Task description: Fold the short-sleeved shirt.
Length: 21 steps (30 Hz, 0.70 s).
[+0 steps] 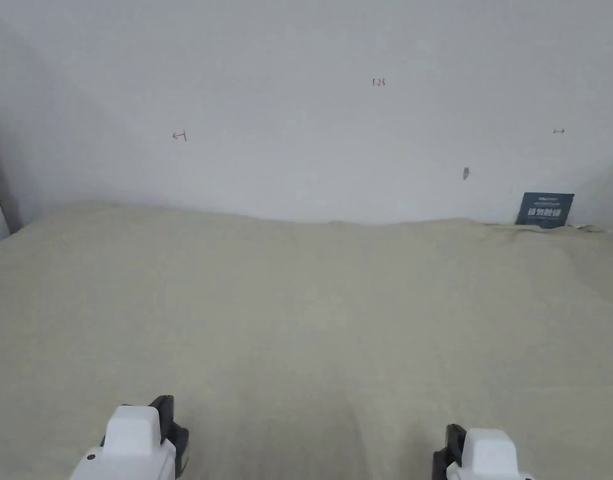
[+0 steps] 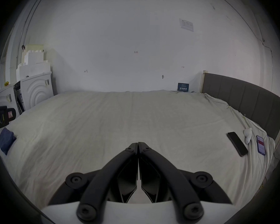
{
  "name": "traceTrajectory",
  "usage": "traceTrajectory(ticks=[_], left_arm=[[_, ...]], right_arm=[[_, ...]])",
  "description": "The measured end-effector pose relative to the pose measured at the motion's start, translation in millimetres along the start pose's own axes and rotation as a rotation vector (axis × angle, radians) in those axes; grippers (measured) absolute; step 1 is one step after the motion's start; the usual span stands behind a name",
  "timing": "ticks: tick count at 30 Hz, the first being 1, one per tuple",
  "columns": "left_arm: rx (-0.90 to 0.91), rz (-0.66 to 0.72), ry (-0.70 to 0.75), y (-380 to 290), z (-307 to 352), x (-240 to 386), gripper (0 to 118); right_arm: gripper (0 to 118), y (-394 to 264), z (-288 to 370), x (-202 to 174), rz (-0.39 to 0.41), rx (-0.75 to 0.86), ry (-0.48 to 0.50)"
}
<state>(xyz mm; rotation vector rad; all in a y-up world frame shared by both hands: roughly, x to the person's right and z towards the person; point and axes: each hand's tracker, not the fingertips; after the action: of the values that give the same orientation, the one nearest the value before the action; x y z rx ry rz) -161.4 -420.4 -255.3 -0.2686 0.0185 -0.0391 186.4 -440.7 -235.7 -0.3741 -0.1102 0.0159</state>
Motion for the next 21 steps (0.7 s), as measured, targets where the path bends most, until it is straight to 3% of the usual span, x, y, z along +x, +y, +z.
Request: traceTrajectory(ticks=[12, 21], left_arm=[[0.032, 0.083, 0.015, 8.6, -3.4, 19.1, 0], [0.069, 0.061, 0.045, 5.2, 10.6, 21.9, 0]], right_arm=[[1, 20.6, 9.4, 18.3, -0.023, 0.052, -0.008], [1, 42.4, 10.2, 22.9, -0.016, 0.139, -0.004]])
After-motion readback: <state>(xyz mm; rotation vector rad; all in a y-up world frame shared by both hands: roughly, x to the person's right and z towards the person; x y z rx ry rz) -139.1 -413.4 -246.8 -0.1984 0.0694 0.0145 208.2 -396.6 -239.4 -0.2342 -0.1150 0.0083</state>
